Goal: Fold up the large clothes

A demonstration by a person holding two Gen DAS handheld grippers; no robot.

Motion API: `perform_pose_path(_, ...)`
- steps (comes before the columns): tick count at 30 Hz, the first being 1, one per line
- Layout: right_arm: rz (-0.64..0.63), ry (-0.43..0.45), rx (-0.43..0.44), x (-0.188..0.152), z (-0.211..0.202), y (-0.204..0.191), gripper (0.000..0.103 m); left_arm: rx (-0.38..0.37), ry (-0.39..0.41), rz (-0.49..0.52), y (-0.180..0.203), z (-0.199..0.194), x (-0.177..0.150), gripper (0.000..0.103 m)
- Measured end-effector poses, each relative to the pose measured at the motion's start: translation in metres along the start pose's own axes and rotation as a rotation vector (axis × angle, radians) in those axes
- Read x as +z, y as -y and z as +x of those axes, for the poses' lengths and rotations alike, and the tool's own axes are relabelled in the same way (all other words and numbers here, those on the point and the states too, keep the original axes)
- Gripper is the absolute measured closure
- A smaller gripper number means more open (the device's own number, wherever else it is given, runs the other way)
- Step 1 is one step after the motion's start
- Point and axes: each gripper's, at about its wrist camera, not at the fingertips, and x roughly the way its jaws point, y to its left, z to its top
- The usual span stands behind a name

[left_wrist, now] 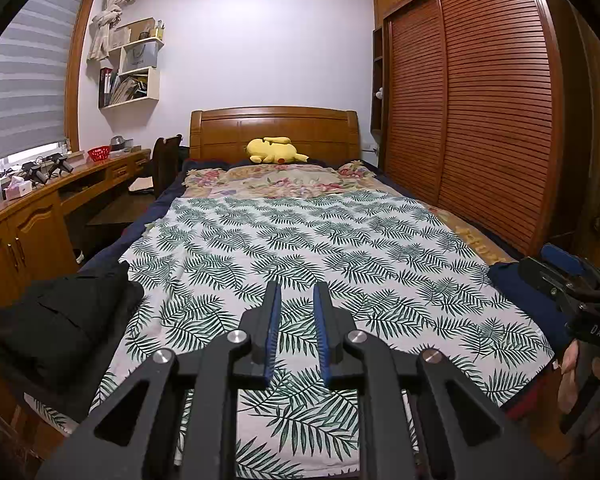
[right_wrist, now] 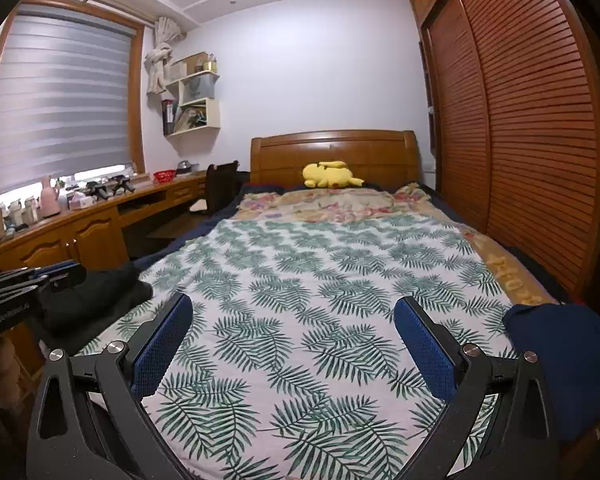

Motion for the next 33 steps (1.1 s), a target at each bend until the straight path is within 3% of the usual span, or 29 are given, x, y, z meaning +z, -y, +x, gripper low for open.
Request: perform_pose_path(33, 0.002, 0.002, 0.008, 0.0001, -0.0002, -0.0074, 0.001, 0.000, 0.002, -0.003, 0.0011, -0.0013, 0.0000, 0.086)
